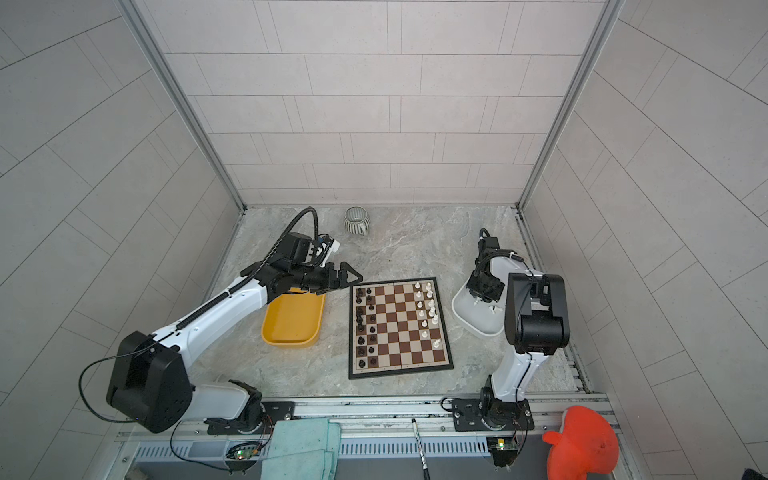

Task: Set up the chess pieces on the board
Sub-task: 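Lift the white piece with the right gripper toward the left gripper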

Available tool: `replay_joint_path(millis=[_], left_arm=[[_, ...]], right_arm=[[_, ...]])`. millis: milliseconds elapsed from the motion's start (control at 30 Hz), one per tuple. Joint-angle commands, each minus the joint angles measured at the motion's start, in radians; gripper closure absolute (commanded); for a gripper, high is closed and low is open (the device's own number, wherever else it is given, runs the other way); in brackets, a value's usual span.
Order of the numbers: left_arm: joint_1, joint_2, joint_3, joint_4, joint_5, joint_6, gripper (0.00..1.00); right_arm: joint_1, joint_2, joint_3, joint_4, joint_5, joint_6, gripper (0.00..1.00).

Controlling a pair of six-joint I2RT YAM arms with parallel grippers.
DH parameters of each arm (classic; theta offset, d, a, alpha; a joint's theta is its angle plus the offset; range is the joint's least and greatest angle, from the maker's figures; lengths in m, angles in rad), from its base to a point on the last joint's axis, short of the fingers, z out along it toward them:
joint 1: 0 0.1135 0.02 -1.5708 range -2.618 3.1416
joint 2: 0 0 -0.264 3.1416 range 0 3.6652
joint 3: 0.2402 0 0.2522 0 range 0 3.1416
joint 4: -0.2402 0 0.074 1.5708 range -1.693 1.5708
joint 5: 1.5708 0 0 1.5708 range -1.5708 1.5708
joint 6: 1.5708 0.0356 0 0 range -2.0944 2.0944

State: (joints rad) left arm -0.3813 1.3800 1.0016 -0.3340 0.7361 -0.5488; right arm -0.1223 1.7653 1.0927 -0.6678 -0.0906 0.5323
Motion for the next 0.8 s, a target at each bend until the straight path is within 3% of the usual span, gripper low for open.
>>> replay_joint_path(millis=[0,100,133,333,467,633,767], left_arm=[[0.057,0.004,-0.061,0.150,0.084,-0.141,0.00],[0.100,0.013,-0.188,0.482,0.163,-0.392,0.00],[0.100,0.022,-0.194,0.511,0.164,-0.410,0.00],[0.051,0.052,-0.160,0.552,0.130,-0.415,0.08],[-0.043,0.083,-0.118,0.640,0.077,-0.431,0.14],[-0.228,0.159,-0.063,0.793,-0.094,-0.367,0.25],[-0.339,0.216,-0.035,0.943,-0.194,-0.290,0.32]], right_arm=[[0.007,-0.043,-0.018,-0.031,-0.033,0.014,0.77],[0.006,-0.125,-0.013,-0.060,-0.077,0.026,0.83],[0.004,-0.162,-0.012,-0.075,-0.067,0.027,0.83],[-0.046,-0.326,-0.001,-0.157,-0.170,0.032,0.85],[-0.023,-0.465,-0.012,-0.136,-0.298,0.092,0.87],[0.053,-0.570,-0.015,0.004,-0.481,0.320,0.88],[0.120,-0.633,-0.052,0.158,-0.536,0.524,0.89]])
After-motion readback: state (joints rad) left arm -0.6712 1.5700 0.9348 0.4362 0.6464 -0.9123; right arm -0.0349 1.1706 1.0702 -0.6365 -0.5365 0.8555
